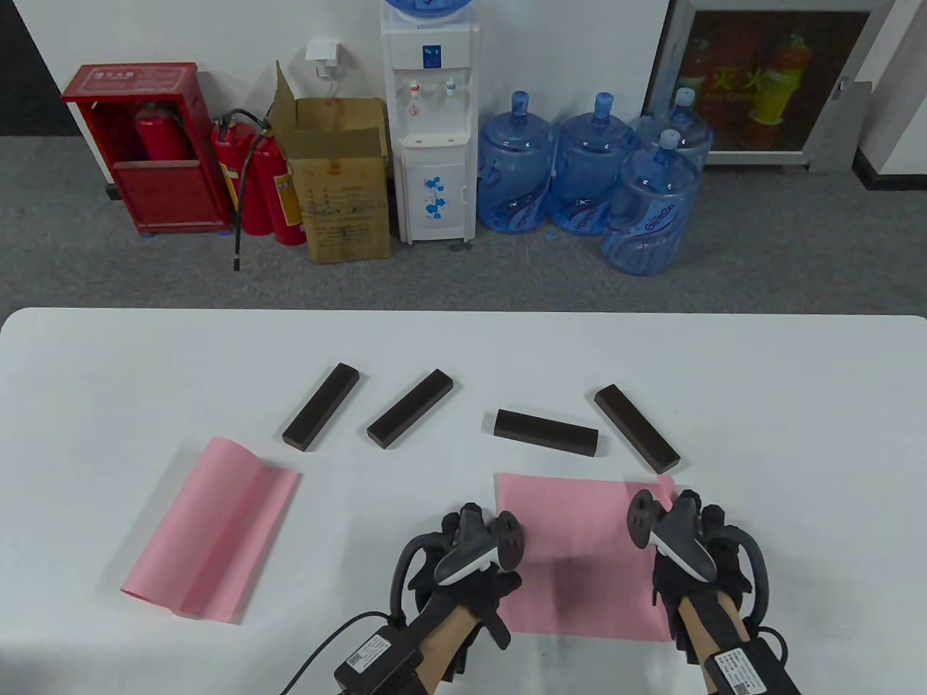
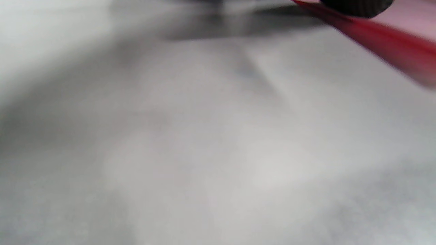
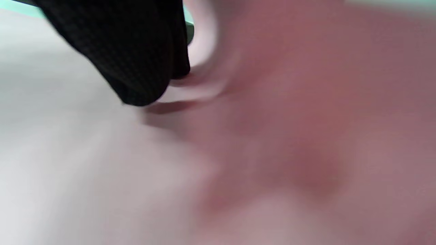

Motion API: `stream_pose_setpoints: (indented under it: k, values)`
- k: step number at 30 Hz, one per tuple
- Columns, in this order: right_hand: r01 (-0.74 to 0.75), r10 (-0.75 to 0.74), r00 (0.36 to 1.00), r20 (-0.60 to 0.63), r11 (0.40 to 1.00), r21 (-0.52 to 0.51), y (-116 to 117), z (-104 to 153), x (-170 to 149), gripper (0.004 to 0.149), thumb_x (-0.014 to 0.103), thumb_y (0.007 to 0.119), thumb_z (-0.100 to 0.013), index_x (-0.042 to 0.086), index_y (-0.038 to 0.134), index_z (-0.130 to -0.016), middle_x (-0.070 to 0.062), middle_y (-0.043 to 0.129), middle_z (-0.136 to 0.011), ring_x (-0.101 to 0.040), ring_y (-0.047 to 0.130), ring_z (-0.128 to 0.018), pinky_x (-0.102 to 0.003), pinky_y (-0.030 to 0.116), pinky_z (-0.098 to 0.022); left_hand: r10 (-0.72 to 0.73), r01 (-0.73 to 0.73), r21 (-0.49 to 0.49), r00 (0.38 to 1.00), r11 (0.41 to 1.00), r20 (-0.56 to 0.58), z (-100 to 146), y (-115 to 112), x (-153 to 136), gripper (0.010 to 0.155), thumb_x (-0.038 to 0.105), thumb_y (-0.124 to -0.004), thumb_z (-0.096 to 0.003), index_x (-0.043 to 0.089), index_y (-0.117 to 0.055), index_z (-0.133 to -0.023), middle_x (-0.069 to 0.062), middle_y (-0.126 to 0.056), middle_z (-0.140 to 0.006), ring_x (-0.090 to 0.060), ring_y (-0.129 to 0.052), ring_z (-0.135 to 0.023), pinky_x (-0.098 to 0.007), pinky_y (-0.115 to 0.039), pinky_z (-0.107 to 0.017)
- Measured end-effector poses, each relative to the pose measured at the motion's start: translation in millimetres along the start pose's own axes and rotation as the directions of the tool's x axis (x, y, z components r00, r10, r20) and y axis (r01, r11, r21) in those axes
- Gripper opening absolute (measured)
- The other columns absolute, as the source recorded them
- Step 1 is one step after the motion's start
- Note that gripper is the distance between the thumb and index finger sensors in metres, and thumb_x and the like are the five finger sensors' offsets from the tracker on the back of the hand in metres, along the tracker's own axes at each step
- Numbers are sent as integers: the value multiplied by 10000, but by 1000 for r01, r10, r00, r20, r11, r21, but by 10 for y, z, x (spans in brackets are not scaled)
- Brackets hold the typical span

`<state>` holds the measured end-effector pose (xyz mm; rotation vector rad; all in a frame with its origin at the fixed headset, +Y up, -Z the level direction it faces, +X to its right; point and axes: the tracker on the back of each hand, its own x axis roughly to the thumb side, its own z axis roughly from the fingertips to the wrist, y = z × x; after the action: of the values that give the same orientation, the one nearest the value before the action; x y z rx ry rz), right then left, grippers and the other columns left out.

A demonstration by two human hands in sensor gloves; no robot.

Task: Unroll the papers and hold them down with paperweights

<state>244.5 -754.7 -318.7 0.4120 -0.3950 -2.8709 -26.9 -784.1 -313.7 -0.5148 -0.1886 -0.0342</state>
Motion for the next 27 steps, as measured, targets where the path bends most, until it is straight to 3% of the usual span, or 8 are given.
stream_pose_setpoints:
  k: [8, 12, 18, 22, 27]
  values:
    - [115, -115, 992, -55, 993, 0, 157, -145, -495, 560, 322, 903, -395, 289, 771, -938, -58, 373, -1132, -385, 504, -1059, -616, 499, -746, -6, 6, 1, 1000, 1000, 0, 1, -3, 0, 719, 629, -583, -467, 515, -240, -1088, -89, -125, -1219, -422, -251, -1069, -549, -371, -781]
    - [227, -226, 973, -35, 974, 11, 218, -154, -596, 566, 304, 899, -401, 276, 752, -947, -66, 400, -1127, -386, 527, -1051, -618, 507, -740, -13, 13, 0, 1000, 1000, 0, 1, 0, 0, 716, 631, -580, -466, 516, -240, -1086, -89, -128, -1219, -422, -255, -1070, -550, -375, -780]
    - [270, -269, 963, -31, 962, 39, 243, -157, -660, 580, 305, 891, -404, 293, 729, -961, -60, 400, -1130, -389, 515, -1057, -621, 495, -747, -40, 39, -41, 999, 998, -16, -3, 49, 35, 726, 634, -592, -476, 511, -227, -1091, -97, -134, -1224, -427, -273, -1082, -559, -389, -781]
    - [299, -298, 954, -28, 953, 43, 263, -161, -693, 579, 306, 888, -405, 296, 728, -962, -59, 407, -1129, -392, 517, -1056, -620, 497, -746, 14, -14, -66, 1000, 998, -4, -66, 267, -38, 723, 626, -612, -482, 492, -282, -1110, -100, -263, -1239, -425, -397, -1073, -557, -446, -764]
    - [329, -328, 944, -22, 943, 46, 277, -167, -714, 579, 301, 888, -406, 291, 727, -962, -63, 419, -1126, -390, 528, -1052, -619, 502, -744, 107, -105, 39, 991, 994, -75, -226, 821, -359, 712, 619, -615, -481, 474, -336, -1120, -137, -373, -1232, -425, -491, -1052, -552, -520, -733]
